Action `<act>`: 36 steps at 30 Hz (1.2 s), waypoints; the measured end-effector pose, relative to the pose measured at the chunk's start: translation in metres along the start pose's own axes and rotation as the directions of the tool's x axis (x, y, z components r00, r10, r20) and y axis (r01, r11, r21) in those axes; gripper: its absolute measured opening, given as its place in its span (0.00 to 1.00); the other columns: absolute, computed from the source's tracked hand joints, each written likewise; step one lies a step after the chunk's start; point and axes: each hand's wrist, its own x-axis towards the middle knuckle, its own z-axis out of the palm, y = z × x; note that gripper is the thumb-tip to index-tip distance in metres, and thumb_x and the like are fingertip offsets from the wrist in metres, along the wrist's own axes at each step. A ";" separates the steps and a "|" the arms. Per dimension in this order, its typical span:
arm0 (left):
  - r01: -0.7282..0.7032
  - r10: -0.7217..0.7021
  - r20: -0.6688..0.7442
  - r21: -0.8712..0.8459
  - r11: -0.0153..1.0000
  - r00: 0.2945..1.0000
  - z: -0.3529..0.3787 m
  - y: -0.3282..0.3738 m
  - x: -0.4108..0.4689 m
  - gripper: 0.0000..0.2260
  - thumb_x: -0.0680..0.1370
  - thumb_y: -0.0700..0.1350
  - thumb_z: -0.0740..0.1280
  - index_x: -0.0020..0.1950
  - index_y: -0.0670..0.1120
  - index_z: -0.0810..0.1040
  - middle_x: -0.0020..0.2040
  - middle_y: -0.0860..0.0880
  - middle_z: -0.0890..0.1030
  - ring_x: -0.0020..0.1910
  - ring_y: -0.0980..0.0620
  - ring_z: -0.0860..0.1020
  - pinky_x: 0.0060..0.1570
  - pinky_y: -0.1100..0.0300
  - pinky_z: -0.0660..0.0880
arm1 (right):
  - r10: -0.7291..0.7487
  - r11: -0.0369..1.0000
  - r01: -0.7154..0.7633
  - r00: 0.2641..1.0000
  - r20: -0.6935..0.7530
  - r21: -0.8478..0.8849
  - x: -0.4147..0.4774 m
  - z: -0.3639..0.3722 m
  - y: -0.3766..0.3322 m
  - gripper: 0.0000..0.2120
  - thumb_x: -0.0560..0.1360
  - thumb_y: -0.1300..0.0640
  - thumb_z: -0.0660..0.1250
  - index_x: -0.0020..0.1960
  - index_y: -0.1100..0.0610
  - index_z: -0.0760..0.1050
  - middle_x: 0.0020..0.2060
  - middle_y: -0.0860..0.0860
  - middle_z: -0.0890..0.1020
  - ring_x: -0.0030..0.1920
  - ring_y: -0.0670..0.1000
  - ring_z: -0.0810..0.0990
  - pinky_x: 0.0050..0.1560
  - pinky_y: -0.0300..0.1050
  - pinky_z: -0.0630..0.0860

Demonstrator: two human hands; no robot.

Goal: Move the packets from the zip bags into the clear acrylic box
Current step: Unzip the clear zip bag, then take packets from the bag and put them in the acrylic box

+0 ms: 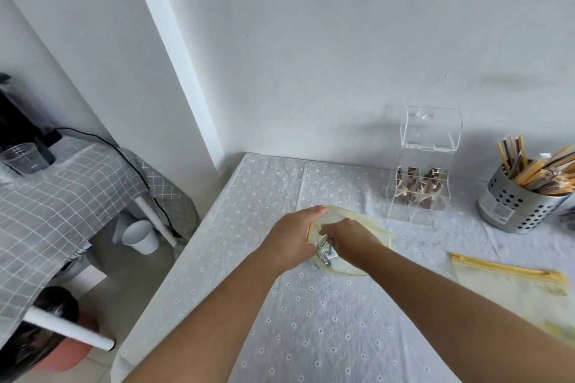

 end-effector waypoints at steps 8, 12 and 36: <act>-0.056 0.054 0.035 0.045 0.997 0.998 -0.012 -0.004 0.021 0.36 0.70 0.31 0.66 0.74 0.54 0.63 0.74 0.55 0.65 0.62 0.48 0.75 0.53 0.66 0.71 | -0.027 0.999 0.029 0.998 -0.057 0.039 -0.021 -0.038 -0.012 0.15 0.75 0.65 0.61 0.52 0.50 0.81 0.48 0.51 0.84 0.46 0.52 0.82 0.47 0.43 0.78; -0.124 0.122 0.028 0.065 0.990 0.992 -0.021 0.000 0.035 0.35 0.71 0.32 0.67 0.74 0.54 0.63 0.74 0.54 0.66 0.60 0.47 0.76 0.51 0.66 0.70 | 0.029 0.988 -0.009 0.992 -0.125 0.155 -0.041 -0.071 -0.017 0.13 0.76 0.64 0.61 0.50 0.52 0.83 0.48 0.49 0.85 0.47 0.51 0.82 0.50 0.43 0.78; 0.018 -0.042 -0.205 -0.121 0.993 0.978 0.028 0.005 0.073 0.27 0.71 0.38 0.73 0.65 0.58 0.74 0.25 0.55 0.67 0.27 0.56 0.63 0.28 0.71 0.67 | 0.321 0.924 -0.205 0.874 -0.365 0.323 0.003 -0.162 0.150 0.09 0.75 0.62 0.63 0.49 0.59 0.82 0.43 0.56 0.83 0.37 0.56 0.81 0.36 0.42 0.75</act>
